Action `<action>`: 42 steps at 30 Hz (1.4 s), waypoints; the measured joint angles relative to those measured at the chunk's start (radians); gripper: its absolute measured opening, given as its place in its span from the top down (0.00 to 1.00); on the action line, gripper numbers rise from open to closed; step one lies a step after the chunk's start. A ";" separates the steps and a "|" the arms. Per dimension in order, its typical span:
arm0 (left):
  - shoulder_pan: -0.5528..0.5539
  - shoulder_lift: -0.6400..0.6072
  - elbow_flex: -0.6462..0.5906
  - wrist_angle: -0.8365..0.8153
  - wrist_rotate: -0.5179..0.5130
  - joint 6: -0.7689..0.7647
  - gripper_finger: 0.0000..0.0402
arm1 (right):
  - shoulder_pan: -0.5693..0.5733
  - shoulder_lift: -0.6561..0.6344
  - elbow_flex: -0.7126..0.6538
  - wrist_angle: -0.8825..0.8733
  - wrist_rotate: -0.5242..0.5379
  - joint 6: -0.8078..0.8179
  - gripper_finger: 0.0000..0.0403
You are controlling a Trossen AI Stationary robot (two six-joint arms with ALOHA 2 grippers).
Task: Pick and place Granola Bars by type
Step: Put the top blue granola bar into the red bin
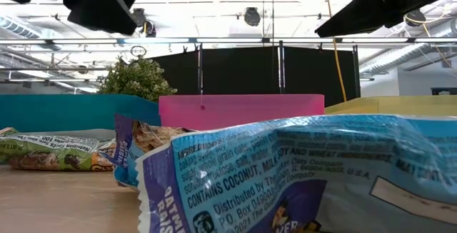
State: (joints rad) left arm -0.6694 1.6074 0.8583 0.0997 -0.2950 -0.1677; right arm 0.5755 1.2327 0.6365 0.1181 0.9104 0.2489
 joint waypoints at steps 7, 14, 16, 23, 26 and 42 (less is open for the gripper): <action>0.018 0.153 0.171 -0.152 0.033 -0.035 0.28 | 0.000 0.000 0.000 0.000 0.000 0.000 1.00; 0.028 0.330 0.410 -0.347 0.044 0.024 0.32 | 0.000 0.000 -0.001 0.000 0.000 0.000 1.00; 0.042 0.361 0.454 -0.367 0.074 0.008 0.32 | 0.000 0.000 -0.001 0.000 0.000 0.000 1.00; 0.084 0.429 0.524 -0.417 0.134 0.008 0.33 | 0.000 0.000 -0.001 -0.002 -0.001 0.000 1.00; 0.105 0.453 0.525 -0.414 0.138 -0.011 0.33 | 0.000 0.000 -0.001 -0.002 -0.001 0.000 1.00; 0.124 0.481 0.527 -0.420 0.150 -0.012 0.38 | 0.000 0.000 -0.001 -0.002 -0.002 0.000 1.00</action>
State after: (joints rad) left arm -0.5453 2.0884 1.3849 -0.3206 -0.1448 -0.1801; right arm 0.5755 1.2327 0.6357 0.1157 0.9089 0.2489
